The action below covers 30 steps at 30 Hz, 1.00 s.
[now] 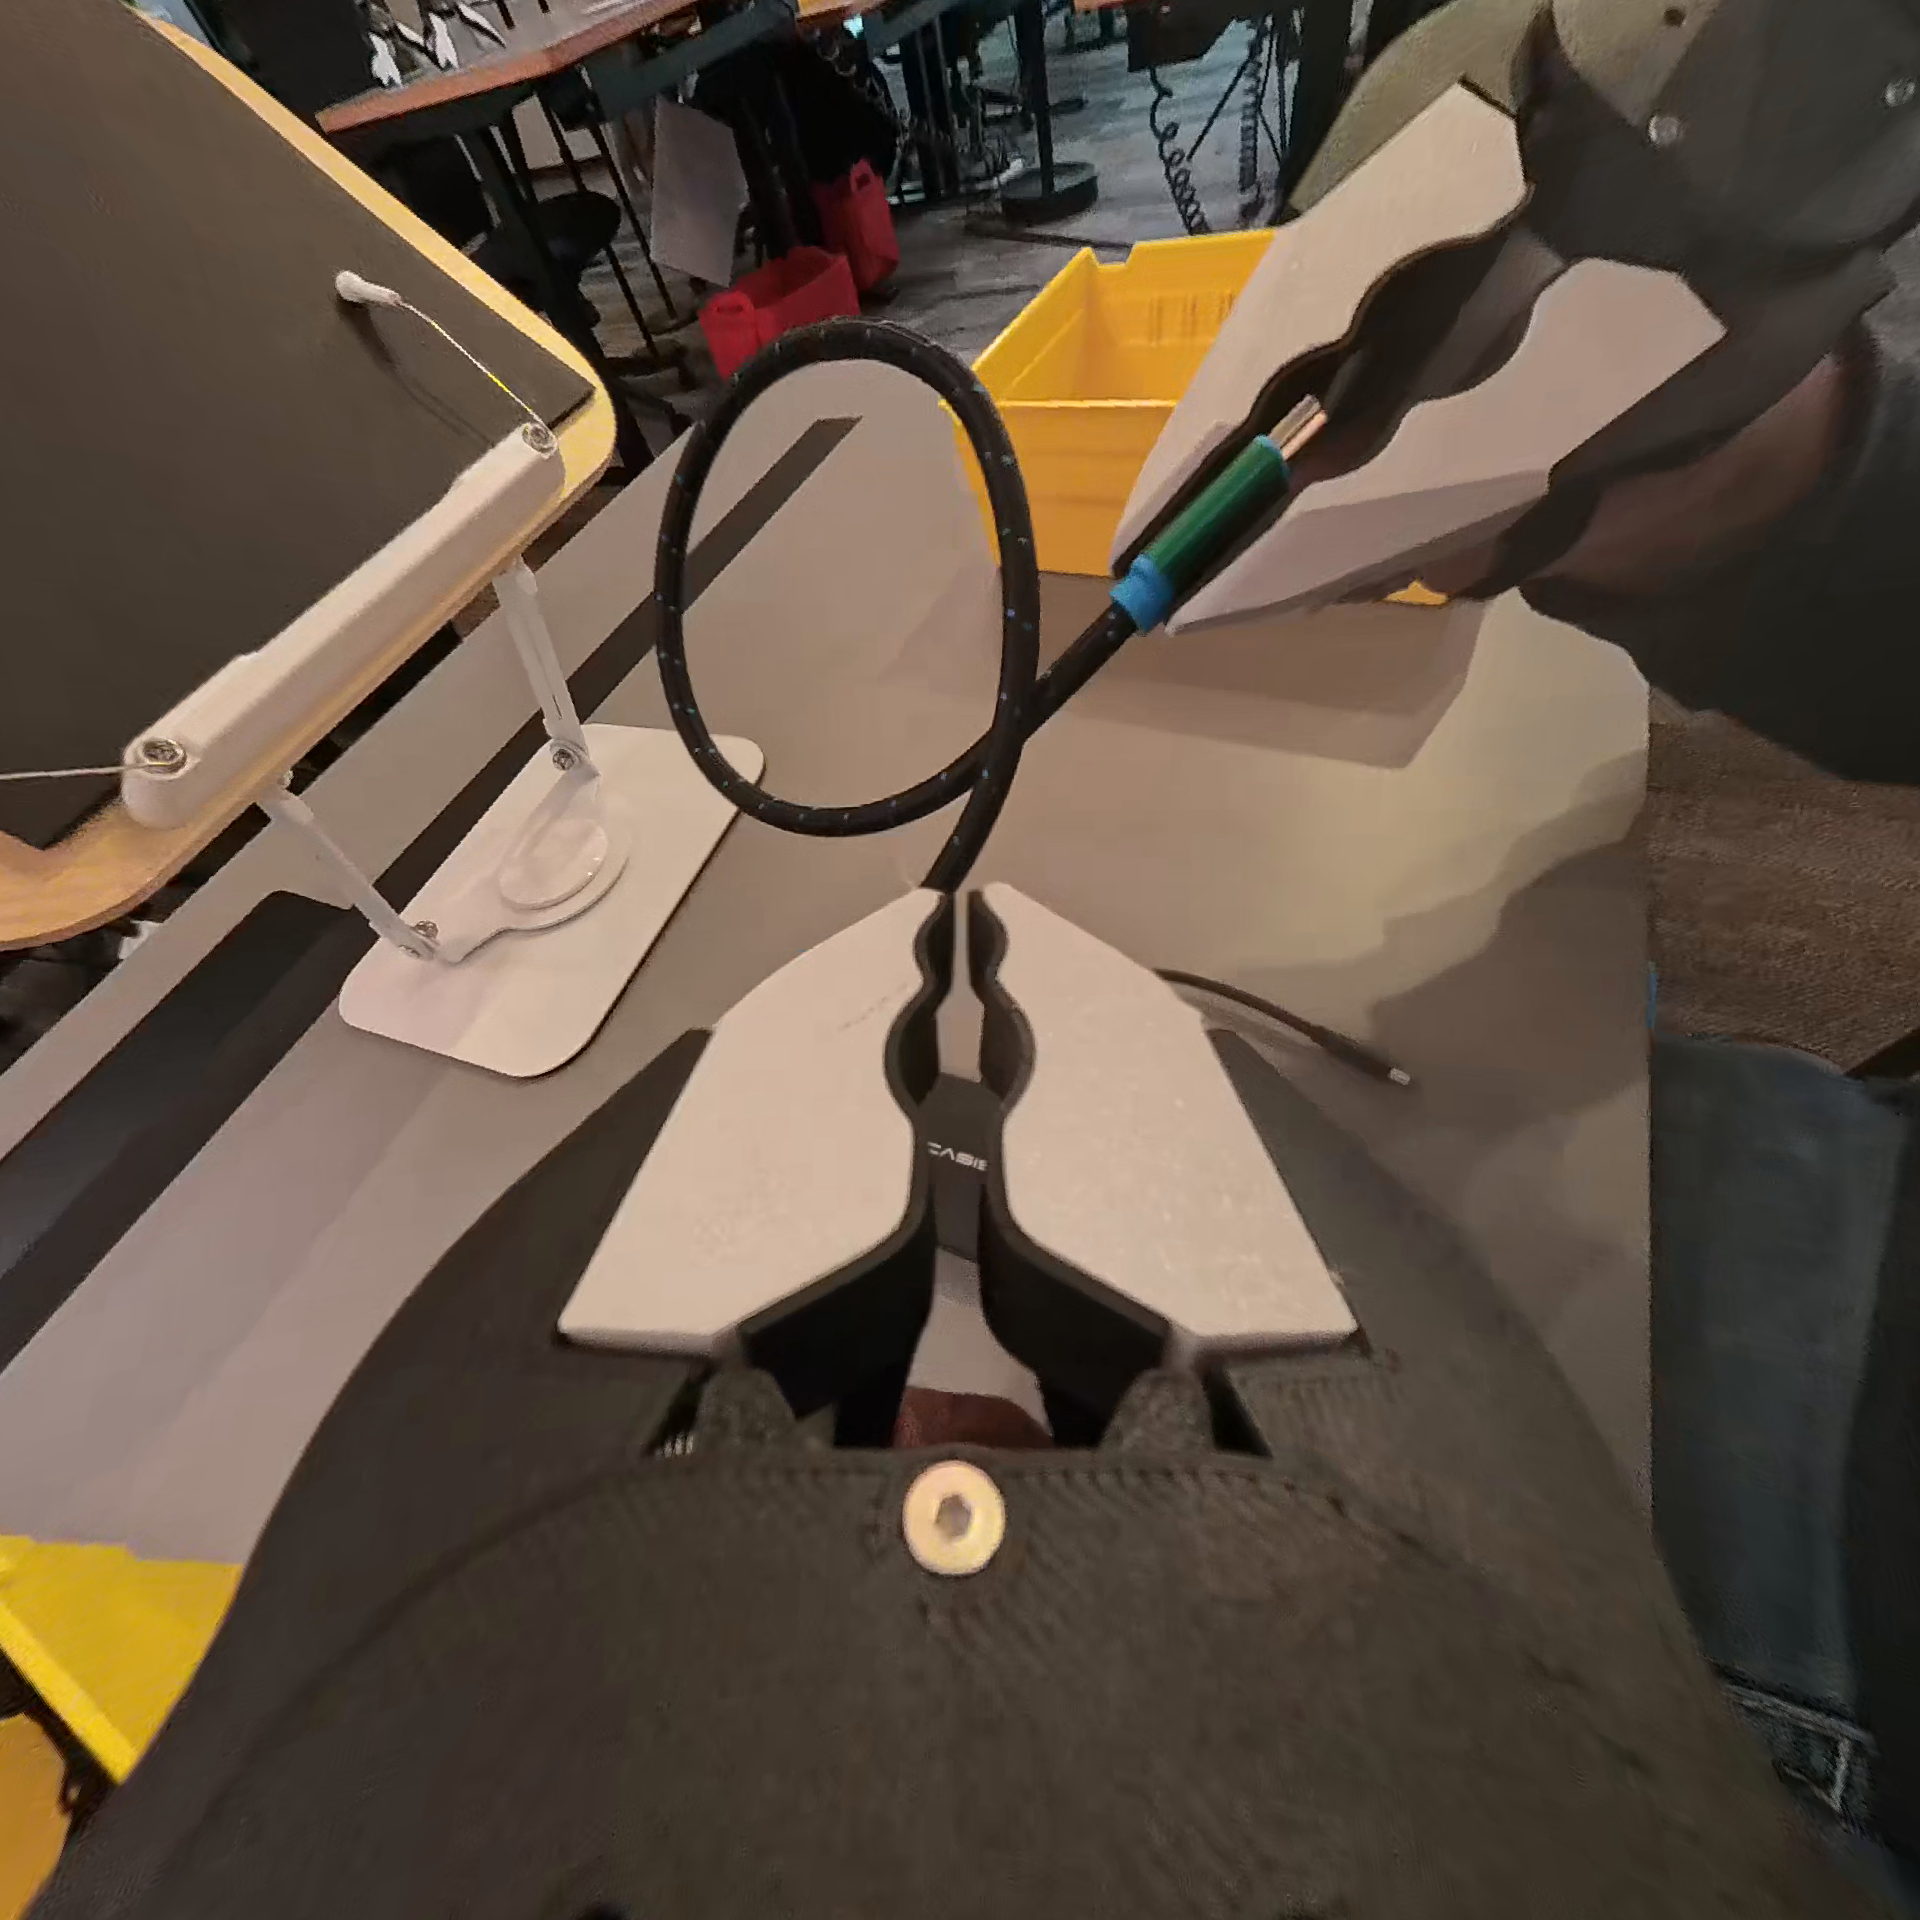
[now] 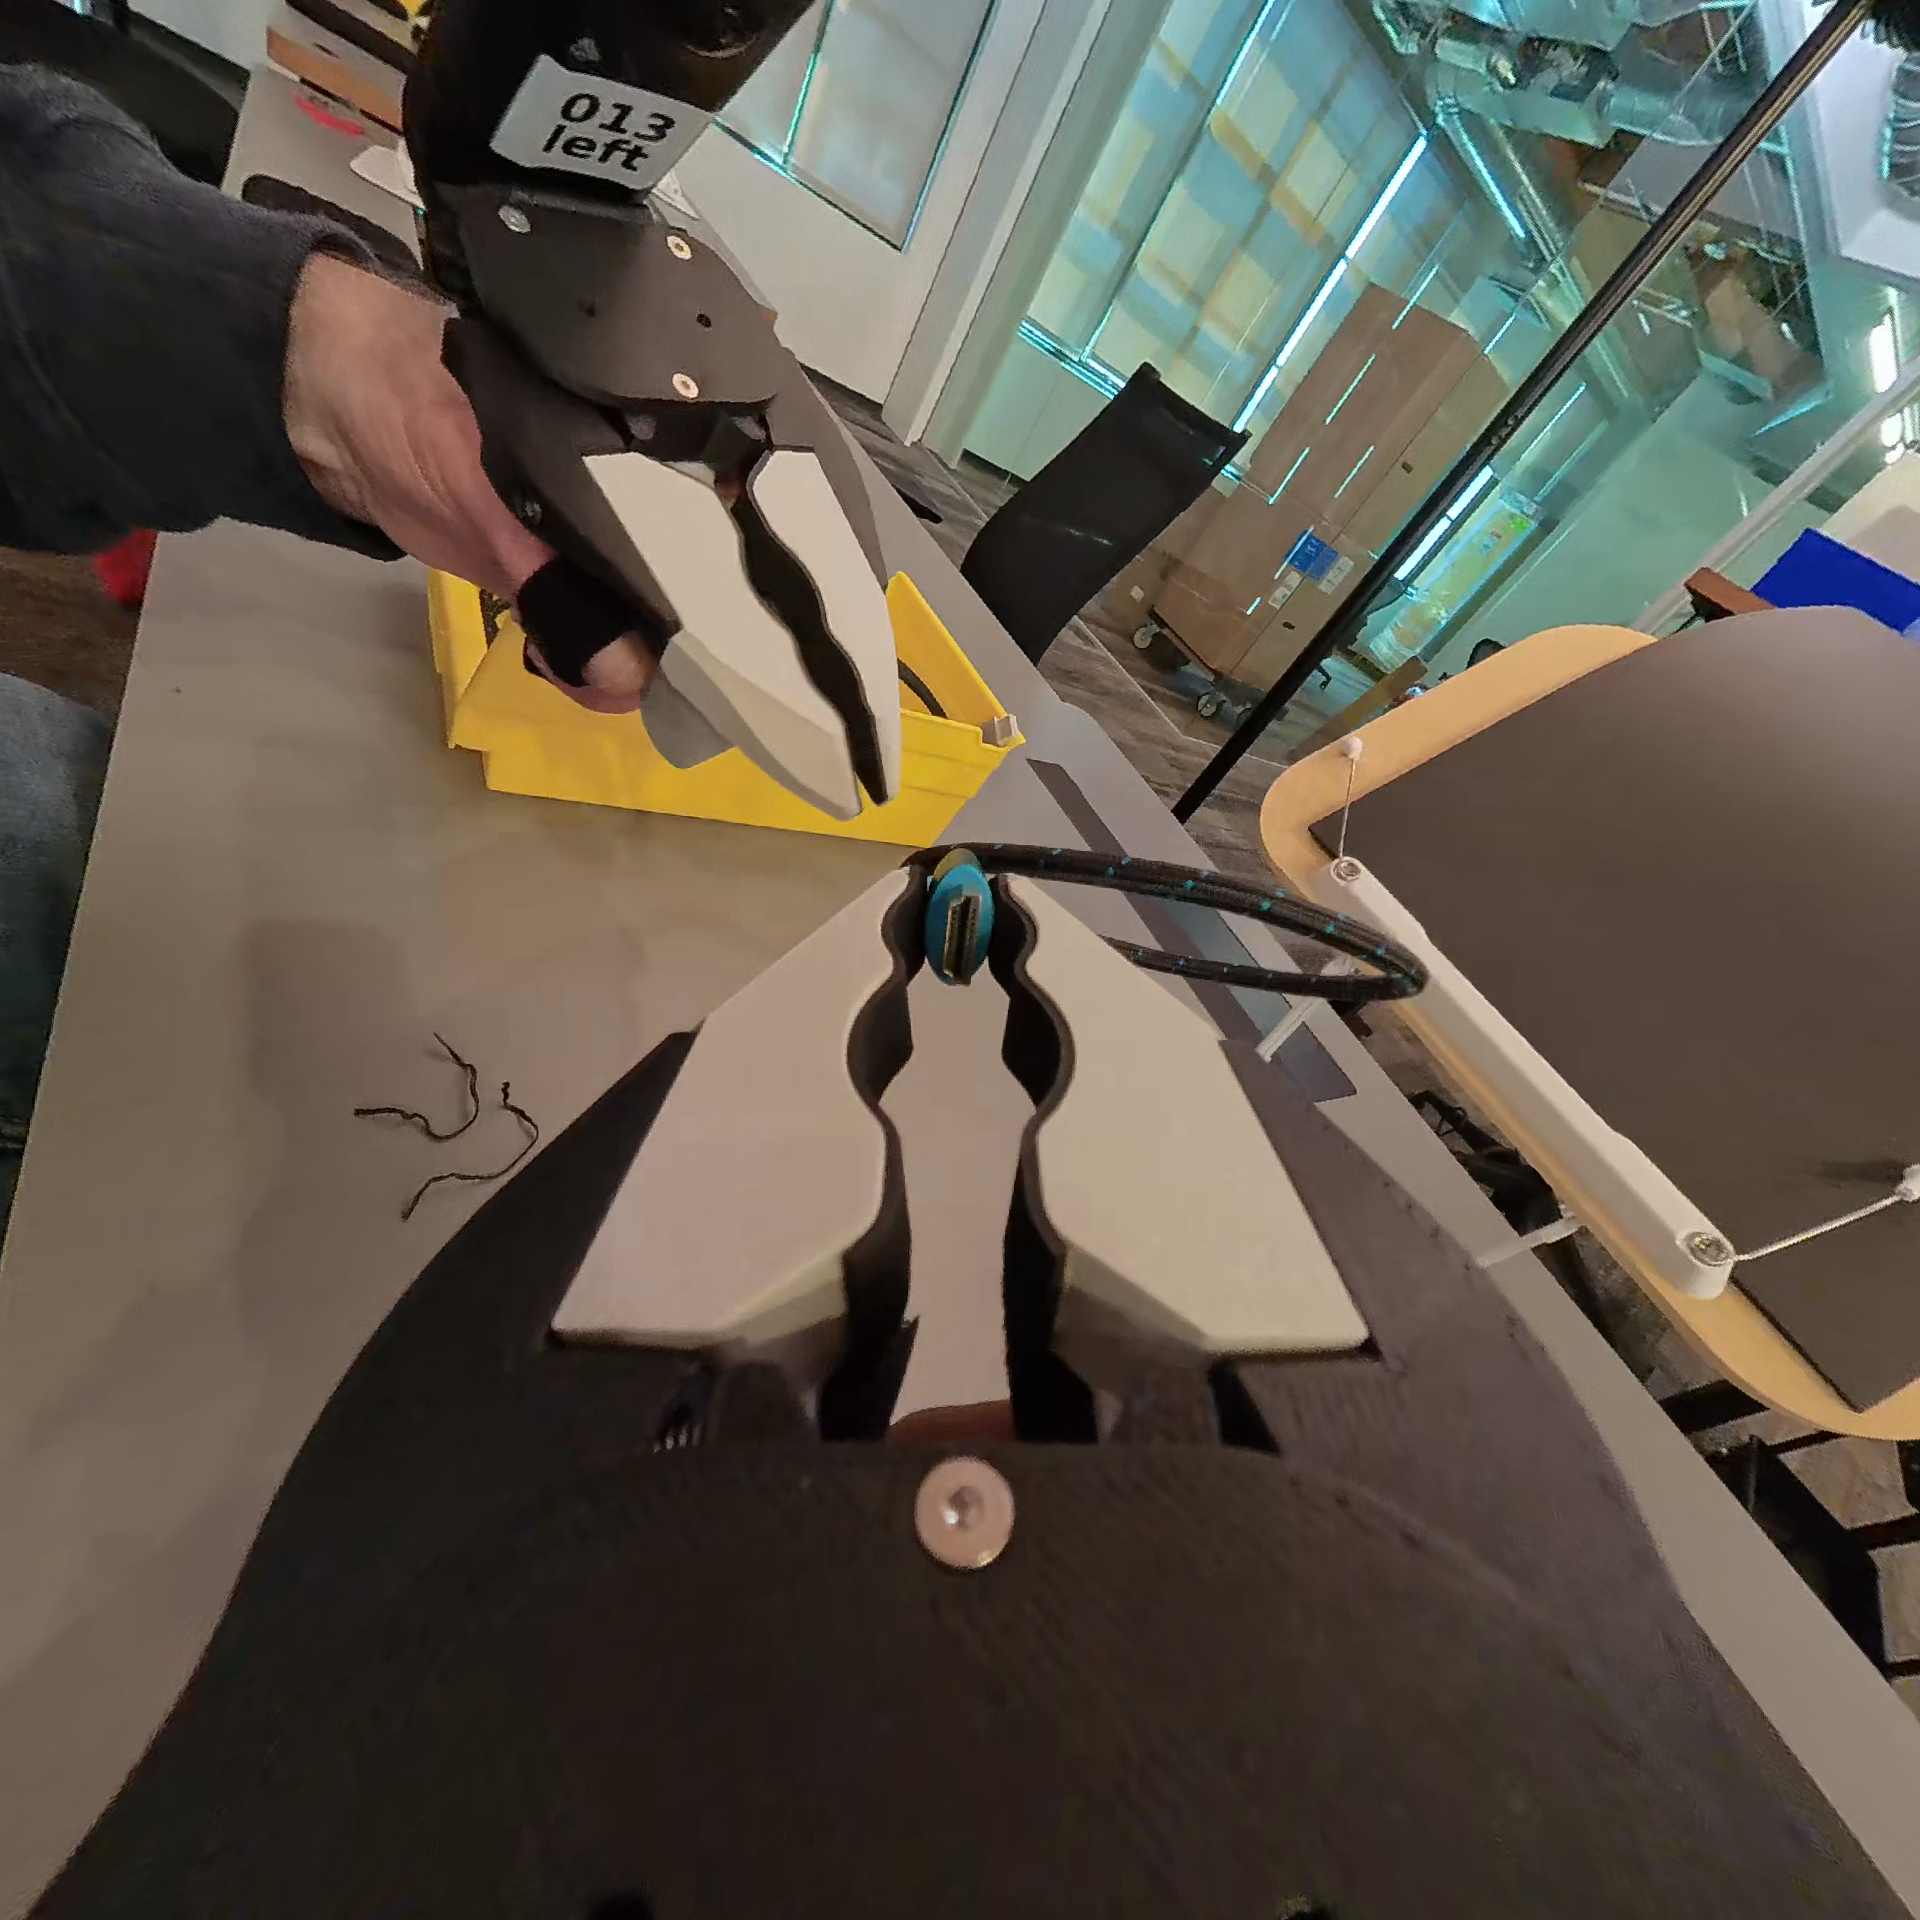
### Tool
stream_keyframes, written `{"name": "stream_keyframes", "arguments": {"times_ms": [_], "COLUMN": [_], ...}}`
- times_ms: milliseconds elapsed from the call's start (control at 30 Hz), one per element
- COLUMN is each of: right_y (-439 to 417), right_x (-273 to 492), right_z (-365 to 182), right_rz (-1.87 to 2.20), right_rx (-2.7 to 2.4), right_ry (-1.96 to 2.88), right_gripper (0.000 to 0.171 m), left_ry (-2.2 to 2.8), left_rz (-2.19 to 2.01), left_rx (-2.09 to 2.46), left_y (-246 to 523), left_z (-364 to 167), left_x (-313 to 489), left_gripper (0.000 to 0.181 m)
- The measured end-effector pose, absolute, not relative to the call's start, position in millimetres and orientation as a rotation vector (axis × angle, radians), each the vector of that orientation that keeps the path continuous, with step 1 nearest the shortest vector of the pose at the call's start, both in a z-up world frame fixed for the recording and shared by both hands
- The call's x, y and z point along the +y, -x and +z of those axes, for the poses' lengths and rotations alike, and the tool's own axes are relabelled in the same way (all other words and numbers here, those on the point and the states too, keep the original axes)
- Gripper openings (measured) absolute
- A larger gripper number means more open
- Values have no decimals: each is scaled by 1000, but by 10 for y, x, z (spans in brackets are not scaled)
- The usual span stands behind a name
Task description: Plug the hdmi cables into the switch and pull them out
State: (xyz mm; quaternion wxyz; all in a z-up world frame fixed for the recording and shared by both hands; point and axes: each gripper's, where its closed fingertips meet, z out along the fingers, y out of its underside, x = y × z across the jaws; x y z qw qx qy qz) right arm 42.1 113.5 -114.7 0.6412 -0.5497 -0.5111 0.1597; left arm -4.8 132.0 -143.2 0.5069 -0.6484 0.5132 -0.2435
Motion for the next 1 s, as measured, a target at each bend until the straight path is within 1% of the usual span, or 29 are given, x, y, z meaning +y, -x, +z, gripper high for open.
{"name": "stream_keyframes", "arguments": {"times_ms": [133, 200, 267, 333, 400, 533, 633, 733, 867, 967, 1000], "right_y": [-384, -350, -338, -357, -388, -510, -656, -964, -1334, -1574, -1613], "right_x": [1077, 1028, 1023, 1053, 1089, 1311, 1606, 1957, 2225, 2388, 2414], "right_z": [-1137, -1129, -1139, -1204, -1324, -1752, -1930, -1933, -1748, -1735, -1751], "right_rz": [441, 472, 457, 409, 333, 24, 15, 19, 119, 25, -10], "right_rx": [-1169, -1183, -1195, -1224, -1275, -1423, -1316, -1093, -792, -713, -705], "right_ry": [1248, 1239, 1236, 1245, 1255, 1346, 1480, 1564, 1612, 1610, 1614], "right_gripper": [9, 9, 9, 9, 9, 10, 9, 10, 13, 15, 15], "left_ry": [1532, 1501, 1476, 1468, 1511, 1532, 1534, 1547, 1550, 1544, 1540], "left_rz": [-404, -333, -260, -225, -335, -497, -610, -620, -630, -647, -592], "left_rx": [1325, 1339, 1350, 1335, 1278, 1114, 978, 922, 1013, 1111, 1146], "left_y": [40, 18, 9, 33, 78, 261, 425, 650, 814, 865, 900], "left_z": [-1577, -1612, -1647, -1624, -1537, -1241, -1011, -909, -910, -926, -926], "left_x": [1350, 1371, 1400, 1435, 1447, 1532, 1598, 1680, 1621, 1513, 1504], "left_gripper": [30, 27, 9, 6, 6, 5, 6, 6, 6, 5, 5]}}
